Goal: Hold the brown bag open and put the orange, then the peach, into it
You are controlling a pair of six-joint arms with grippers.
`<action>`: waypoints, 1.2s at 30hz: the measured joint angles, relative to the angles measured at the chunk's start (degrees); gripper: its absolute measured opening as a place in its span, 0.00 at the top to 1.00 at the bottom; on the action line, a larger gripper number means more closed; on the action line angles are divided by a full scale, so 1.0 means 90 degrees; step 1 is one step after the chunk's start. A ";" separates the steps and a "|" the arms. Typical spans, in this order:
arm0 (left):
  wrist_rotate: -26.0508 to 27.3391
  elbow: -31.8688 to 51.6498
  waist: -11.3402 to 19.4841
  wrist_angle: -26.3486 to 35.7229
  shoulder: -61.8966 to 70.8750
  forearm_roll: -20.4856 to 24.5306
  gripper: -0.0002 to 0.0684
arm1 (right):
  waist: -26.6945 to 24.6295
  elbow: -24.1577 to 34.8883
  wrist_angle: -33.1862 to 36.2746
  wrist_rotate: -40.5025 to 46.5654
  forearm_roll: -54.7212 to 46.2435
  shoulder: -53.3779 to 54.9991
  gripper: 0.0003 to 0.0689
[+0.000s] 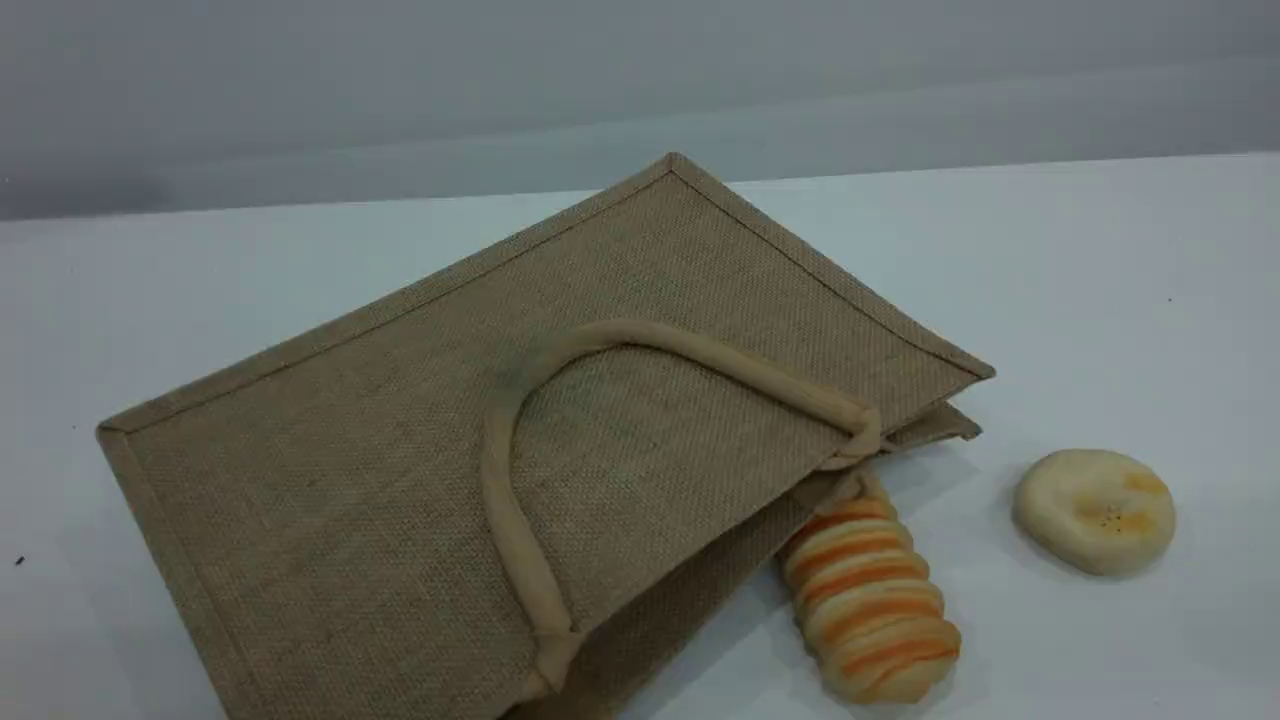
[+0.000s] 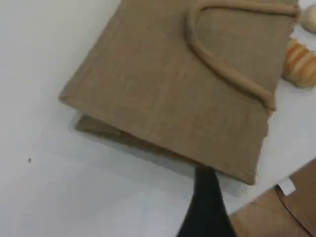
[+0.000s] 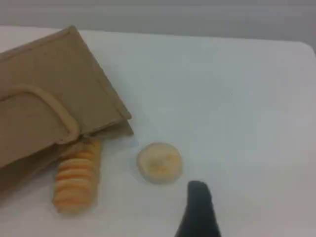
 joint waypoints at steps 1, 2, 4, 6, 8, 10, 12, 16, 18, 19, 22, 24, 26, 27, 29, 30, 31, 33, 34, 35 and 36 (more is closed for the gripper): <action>0.0000 0.0000 0.0187 0.0000 0.0000 0.0000 0.32 | 0.0000 0.0000 0.0000 0.0000 0.0000 0.0000 0.32; 0.0000 0.0000 0.0415 0.0000 0.0000 0.0000 0.32 | 0.0000 0.0000 0.0000 0.0000 0.0000 0.0000 0.32; 0.0000 0.0000 0.0920 0.0000 0.0000 0.0000 0.32 | -0.0006 0.0000 0.0000 0.0000 0.0006 0.0000 0.32; 0.0000 0.0000 0.1491 0.0000 -0.0034 0.0000 0.32 | -0.0013 0.0000 0.0000 0.0000 0.0006 0.0000 0.32; 0.0000 0.0000 0.1963 0.0001 -0.0165 0.0000 0.32 | -0.0013 0.0000 0.0000 0.0000 0.0006 0.0000 0.32; 0.0000 0.0000 0.2405 0.0001 -0.0345 0.0000 0.32 | -0.0013 0.0000 -0.0006 0.0000 0.0006 0.0000 0.32; 0.0000 0.0000 0.2720 0.0001 -0.0536 0.0000 0.32 | -0.0013 0.0000 -0.0013 0.0000 0.0006 0.0000 0.32; 0.0000 0.0000 0.3100 0.0001 -0.0782 0.0000 0.32 | -0.0013 0.0000 -0.0017 0.0000 0.0006 0.0000 0.32; 0.0000 0.0000 0.3108 0.0001 -0.0880 0.0006 0.32 | -0.0013 0.0000 -0.0017 0.0000 0.0006 0.0000 0.32; 0.0000 0.0000 0.3108 0.0001 -0.0880 -0.0001 0.32 | -0.0013 0.0000 -0.0017 0.0000 0.0006 0.0000 0.32; 0.0000 0.0000 0.3093 0.0001 -0.0873 0.0005 0.32 | -0.0013 0.0000 -0.0017 0.0000 0.0006 0.0000 0.32; 0.0000 0.0000 0.3093 0.0001 -0.0868 0.0005 0.32 | -0.0013 0.0000 -0.0017 0.0000 0.0006 0.0000 0.32; 0.0000 0.0000 0.3093 0.0001 -0.0868 0.0005 0.32 | -0.0013 0.0000 -0.0017 0.0000 0.0006 0.0000 0.32; 0.0000 0.0000 0.3093 0.0001 -0.0868 0.0005 0.32 | -0.0013 0.0000 -0.0017 0.0000 0.0006 0.0000 0.32; 0.0000 0.0000 0.3093 0.0001 -0.0868 0.0005 0.32 | -0.0013 0.0000 -0.0011 0.0000 0.0006 0.0000 0.32; 0.0000 0.0000 0.3093 0.0001 -0.0868 0.0005 0.32 | -0.0013 0.0000 -0.0011 0.0000 0.0006 0.0000 0.32; 0.0000 0.0000 0.3093 0.0001 -0.0868 0.0005 0.32 | -0.0013 0.0000 -0.0011 0.0000 0.0006 0.0000 0.32; 0.0000 0.0000 0.3093 0.0001 -0.0868 0.0005 0.32 | -0.0013 0.0000 -0.0011 0.0000 0.0006 0.0000 0.32; 0.0000 0.0000 0.3093 0.0001 -0.0868 0.0005 0.32 | -0.0013 0.0000 -0.0011 0.0000 0.0006 0.0000 0.32; 0.0000 0.0000 0.3093 0.0001 -0.0868 0.0005 0.32 | -0.0013 0.0000 -0.0011 0.0000 0.0006 0.0000 0.32; 0.0000 0.0000 0.3093 0.0001 -0.0868 0.0005 0.32 | -0.0013 0.0000 -0.0011 0.0000 0.0006 0.0000 0.32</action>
